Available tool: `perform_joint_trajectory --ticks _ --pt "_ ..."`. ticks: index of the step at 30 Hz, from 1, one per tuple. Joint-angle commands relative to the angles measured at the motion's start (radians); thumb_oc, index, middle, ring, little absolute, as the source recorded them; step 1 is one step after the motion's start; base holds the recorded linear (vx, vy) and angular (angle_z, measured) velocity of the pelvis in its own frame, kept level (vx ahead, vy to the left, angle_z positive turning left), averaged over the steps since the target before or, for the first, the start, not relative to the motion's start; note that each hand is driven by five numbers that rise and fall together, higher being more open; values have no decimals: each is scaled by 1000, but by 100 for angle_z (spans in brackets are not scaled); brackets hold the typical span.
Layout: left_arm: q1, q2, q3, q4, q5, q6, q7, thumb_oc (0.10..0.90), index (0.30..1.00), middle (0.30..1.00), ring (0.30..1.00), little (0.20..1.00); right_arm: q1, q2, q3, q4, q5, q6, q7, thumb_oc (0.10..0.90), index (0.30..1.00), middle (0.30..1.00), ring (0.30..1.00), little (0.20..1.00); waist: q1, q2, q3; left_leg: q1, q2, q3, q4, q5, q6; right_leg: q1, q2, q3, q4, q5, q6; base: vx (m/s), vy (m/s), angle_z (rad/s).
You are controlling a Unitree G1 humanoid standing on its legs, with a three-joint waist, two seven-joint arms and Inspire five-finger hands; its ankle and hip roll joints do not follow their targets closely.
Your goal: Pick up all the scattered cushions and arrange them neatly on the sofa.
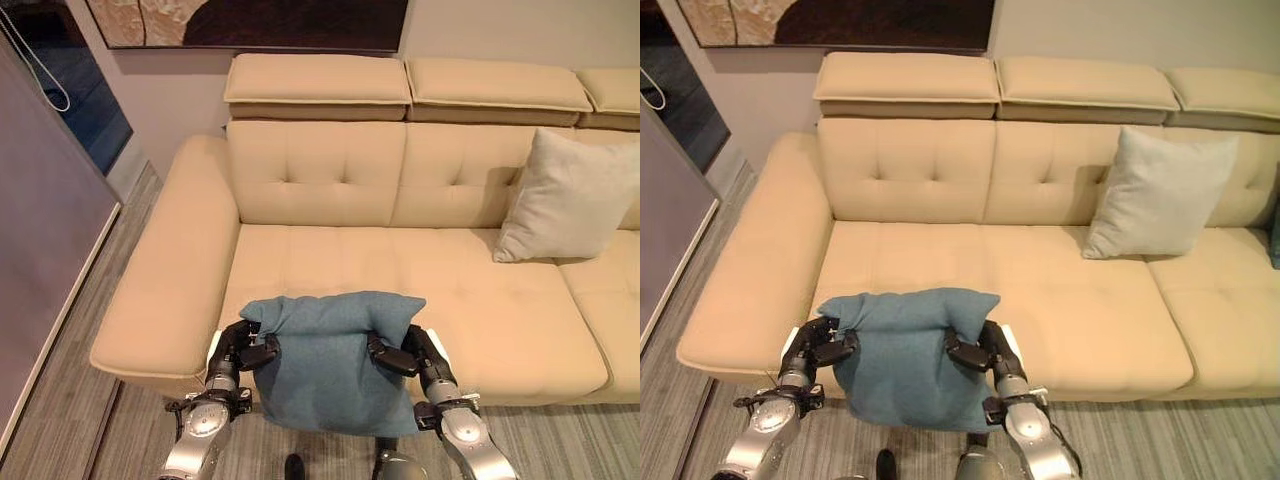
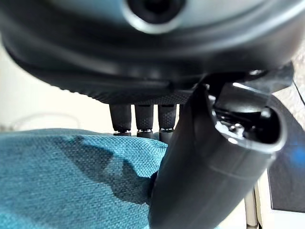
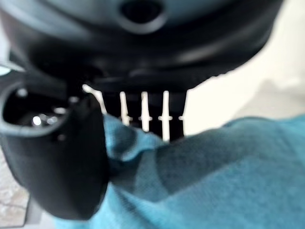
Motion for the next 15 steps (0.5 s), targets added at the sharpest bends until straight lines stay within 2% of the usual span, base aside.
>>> perform_joint_trajectory --ticks 1,4,7,9,10,12,13,15 --pt "-54 1 -31 -124 24 -98 -58 400 300 300 300 300 -146 2 -84 -135 18 -150 -39 400 300 300 300 300 -5 -26 -61 -68 8 -42 199 -166 -26 66 41 -30 5 -103 53 121 -199 4" --pt "-57 -11 -45 -121 5 -91 -65 400 300 300 300 300 -128 -15 -98 -129 34 -152 -45 400 300 300 300 300 -10 -32 -54 -148 52 -39 357 -141 -68 114 58 -62 -25 -123 23 68 -179 42" --pt "-52 -17 -46 -117 -3 -86 -68 400 300 300 300 300 -125 -26 -101 -122 41 -146 -46 400 300 300 300 300 -4 -34 -42 -201 73 -34 439 -112 -77 152 70 -81 -49 -141 2 37 -80 32" --pt "-47 -16 -45 -118 1 -82 -72 400 300 300 300 300 -122 -28 -102 -123 47 -145 -44 400 300 300 300 300 1 -42 -42 -224 70 -30 407 -124 -71 166 71 -88 -66 -144 2 71 -11 20" --pt "-45 -16 -44 -118 6 -76 -75 400 300 300 300 300 -120 -29 -103 -126 50 -144 -40 400 300 300 300 300 5 -50 -46 -229 68 -20 339 -120 -64 178 72 -88 -80 -144 8 123 31 19" --pt "-50 -15 -41 -116 9 -73 -70 400 300 300 300 300 -123 -26 -99 -124 54 -146 -44 400 300 300 300 300 14 -51 -43 -251 68 -30 259 -74 -66 190 83 -82 -93 -148 12 118 62 19" --pt "-56 -11 -39 -120 8 -72 -65 400 300 300 300 300 -128 -23 -97 -117 59 -142 -51 400 300 300 300 300 26 -51 -33 -299 76 -39 231 -15 -77 204 94 -81 -96 -162 10 72 51 11" --pt "-56 -8 -35 -125 6 -72 -63 400 300 300 300 300 -131 -22 -98 -117 59 -141 -54 400 300 300 300 300 31 -52 -30 -324 81 -33 234 -1 -80 209 96 -80 -93 -171 7 85 74 7"
